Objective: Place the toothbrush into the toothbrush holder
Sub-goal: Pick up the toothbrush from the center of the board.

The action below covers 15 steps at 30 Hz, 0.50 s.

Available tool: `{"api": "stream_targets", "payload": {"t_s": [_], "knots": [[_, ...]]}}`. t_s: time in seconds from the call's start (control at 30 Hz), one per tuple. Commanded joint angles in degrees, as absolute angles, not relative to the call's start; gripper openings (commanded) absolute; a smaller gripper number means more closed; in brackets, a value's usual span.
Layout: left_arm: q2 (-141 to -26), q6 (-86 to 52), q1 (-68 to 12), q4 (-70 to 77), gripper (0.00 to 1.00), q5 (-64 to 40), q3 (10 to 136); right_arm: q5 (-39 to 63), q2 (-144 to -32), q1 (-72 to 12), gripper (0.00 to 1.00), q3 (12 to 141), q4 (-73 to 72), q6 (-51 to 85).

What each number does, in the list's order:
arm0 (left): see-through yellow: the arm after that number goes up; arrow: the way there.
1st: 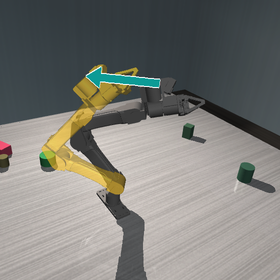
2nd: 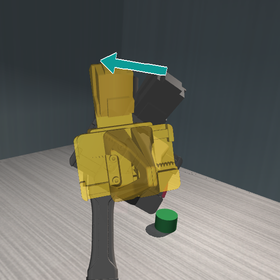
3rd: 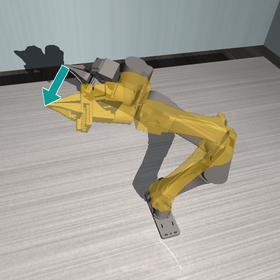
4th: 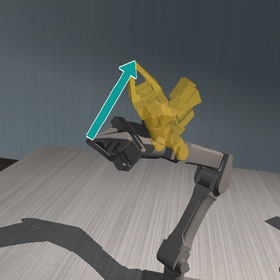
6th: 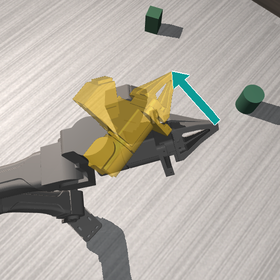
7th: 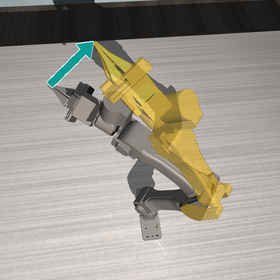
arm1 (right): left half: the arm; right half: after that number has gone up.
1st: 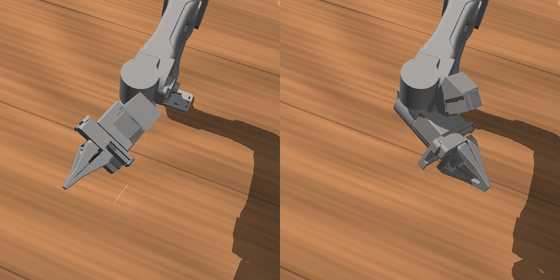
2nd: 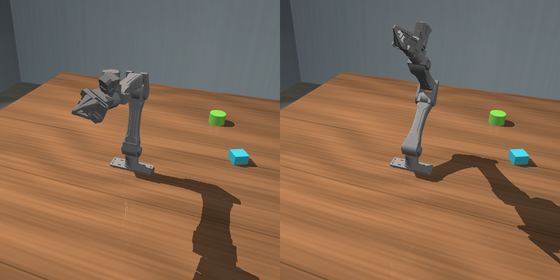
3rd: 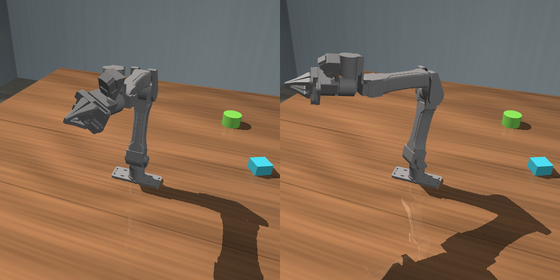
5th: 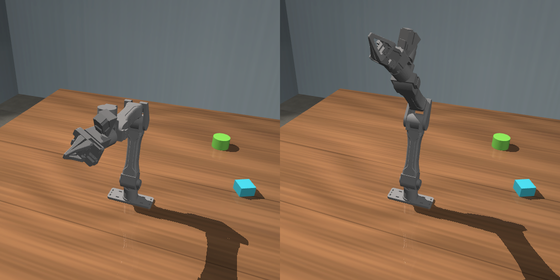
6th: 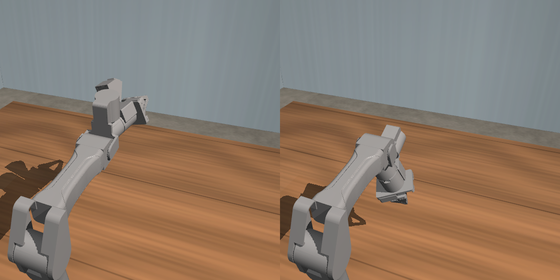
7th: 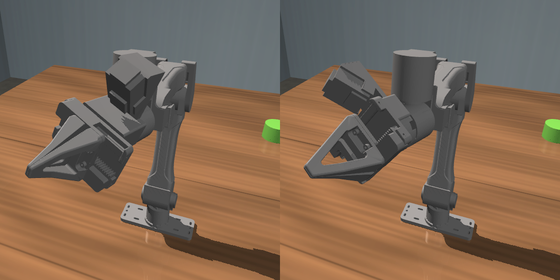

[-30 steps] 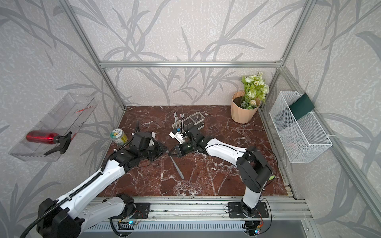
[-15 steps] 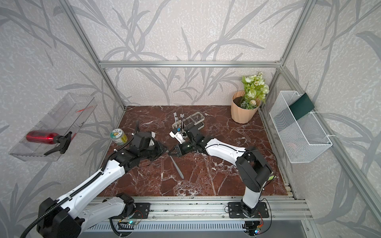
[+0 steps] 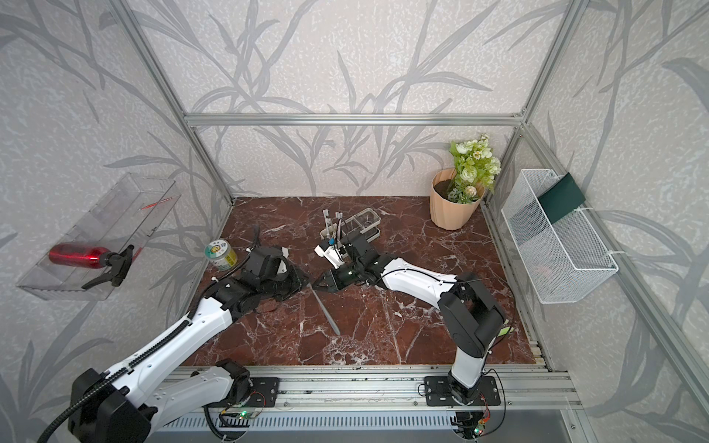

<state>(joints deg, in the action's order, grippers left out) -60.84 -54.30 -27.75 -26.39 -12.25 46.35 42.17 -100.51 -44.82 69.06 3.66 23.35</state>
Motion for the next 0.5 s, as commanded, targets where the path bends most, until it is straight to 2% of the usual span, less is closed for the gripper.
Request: {"api": "stream_targets", "payload": {"t_s": [0.0, 0.1, 0.3, 0.47], "knots": [[-60.46, -52.25, -28.04, -28.61, 0.0, -9.81, 48.58, 41.4, -98.58, -44.39, 0.29, 68.96, 4.44, 21.87], [-60.6, -51.02, -27.89, -29.69, 0.0, -8.14, 49.15, 41.48, -96.55, -43.58, 0.35, 67.9, 4.02, 21.68], [-61.67, -45.25, -27.83, -33.87, 0.0, -2.38, 54.27, 38.98, -90.0, -42.11, 0.52, 63.88, 3.56, 20.24], [-63.28, -39.66, -27.77, -35.47, 0.0, 2.12, 61.11, 30.45, -82.62, -41.68, 0.64, 58.25, 3.96, 19.26]]}}
